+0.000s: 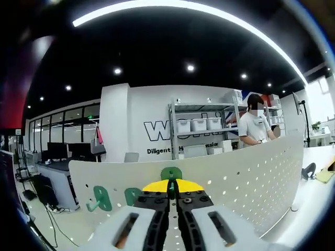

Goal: Insert the hook assembly into the mounting plate slot until the hook locks in place.

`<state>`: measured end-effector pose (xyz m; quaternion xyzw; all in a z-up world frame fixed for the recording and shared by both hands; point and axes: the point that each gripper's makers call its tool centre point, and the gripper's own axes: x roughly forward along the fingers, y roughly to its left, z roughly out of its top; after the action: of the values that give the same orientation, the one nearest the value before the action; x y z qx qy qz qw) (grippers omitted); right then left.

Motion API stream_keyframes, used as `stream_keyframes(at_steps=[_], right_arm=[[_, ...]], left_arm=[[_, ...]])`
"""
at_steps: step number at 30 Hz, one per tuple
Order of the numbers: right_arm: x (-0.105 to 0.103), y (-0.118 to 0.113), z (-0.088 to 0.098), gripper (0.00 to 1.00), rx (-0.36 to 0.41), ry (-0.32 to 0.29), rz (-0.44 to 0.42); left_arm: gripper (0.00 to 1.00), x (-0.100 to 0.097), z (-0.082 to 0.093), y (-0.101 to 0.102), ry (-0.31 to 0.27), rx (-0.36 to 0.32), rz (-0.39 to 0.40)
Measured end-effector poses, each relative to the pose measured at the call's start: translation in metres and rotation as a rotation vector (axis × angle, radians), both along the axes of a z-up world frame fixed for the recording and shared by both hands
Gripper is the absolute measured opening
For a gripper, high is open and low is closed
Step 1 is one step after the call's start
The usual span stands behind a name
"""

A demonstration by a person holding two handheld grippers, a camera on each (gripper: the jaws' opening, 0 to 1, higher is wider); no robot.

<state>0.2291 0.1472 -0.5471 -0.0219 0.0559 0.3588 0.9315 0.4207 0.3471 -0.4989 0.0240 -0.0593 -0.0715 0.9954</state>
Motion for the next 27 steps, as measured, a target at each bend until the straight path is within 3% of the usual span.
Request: stream_keyframes(at_steps=[27], right_arm=[[0.001,0.000,-0.003,0.91,-0.006,0.008,0.001]], left_arm=[[0.03,0.002,-0.016,0.000,0.018,0.018,0.010]])
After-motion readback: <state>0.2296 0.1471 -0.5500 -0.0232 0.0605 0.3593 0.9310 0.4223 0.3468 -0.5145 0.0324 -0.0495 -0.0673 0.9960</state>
